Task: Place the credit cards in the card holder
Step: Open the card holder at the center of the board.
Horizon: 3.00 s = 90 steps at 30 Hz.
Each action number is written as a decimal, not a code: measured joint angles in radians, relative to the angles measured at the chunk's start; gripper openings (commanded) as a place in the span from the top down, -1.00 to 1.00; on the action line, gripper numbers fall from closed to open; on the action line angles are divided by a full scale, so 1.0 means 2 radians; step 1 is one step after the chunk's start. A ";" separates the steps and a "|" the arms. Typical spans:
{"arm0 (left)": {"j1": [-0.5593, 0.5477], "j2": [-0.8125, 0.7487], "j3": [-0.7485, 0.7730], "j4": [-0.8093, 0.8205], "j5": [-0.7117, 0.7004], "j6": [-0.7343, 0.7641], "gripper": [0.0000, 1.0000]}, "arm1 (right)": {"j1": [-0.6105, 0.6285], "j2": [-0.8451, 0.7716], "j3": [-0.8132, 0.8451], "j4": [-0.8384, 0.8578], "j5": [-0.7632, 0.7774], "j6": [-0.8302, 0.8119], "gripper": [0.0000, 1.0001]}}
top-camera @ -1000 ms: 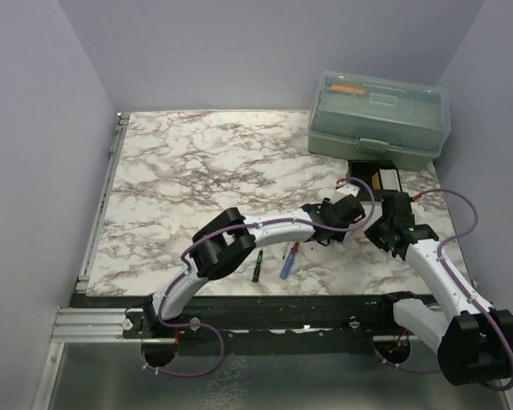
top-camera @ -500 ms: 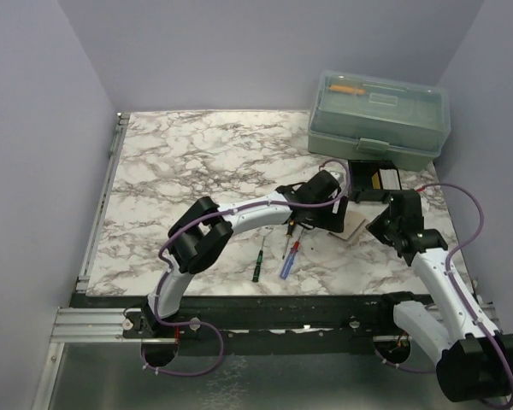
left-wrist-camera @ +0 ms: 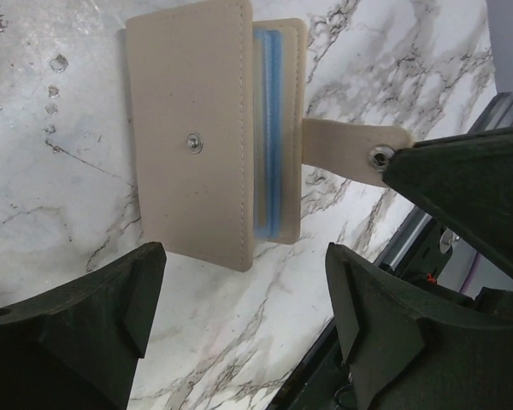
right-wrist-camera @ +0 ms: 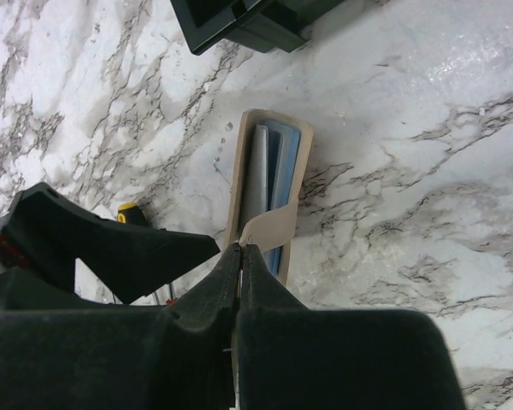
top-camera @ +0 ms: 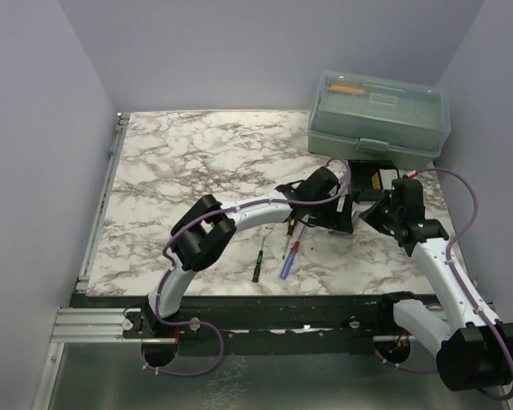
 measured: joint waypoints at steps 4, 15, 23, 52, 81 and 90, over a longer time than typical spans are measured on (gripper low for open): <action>0.001 0.006 0.000 0.000 -0.002 -0.005 -0.69 | 0.000 -0.003 0.001 0.000 -0.009 -0.003 1.00; 0.001 0.006 0.000 0.004 -0.015 -0.007 -0.42 | 0.000 -0.012 0.025 -0.004 -0.024 -0.006 0.99; 0.001 0.006 0.000 0.004 -0.027 -0.007 -0.40 | 0.000 -0.013 0.026 -0.009 -0.022 -0.009 0.99; 0.030 0.036 -0.001 0.005 0.024 -0.027 -0.36 | -0.138 0.030 0.005 -0.123 0.148 0.113 0.10; 0.041 0.048 0.009 0.004 0.035 -0.028 -0.27 | -0.095 0.129 -0.016 -0.008 -0.083 0.032 0.60; 0.052 0.076 0.034 0.008 0.070 -0.043 -0.26 | -0.125 0.163 -0.059 0.040 -0.040 0.063 0.75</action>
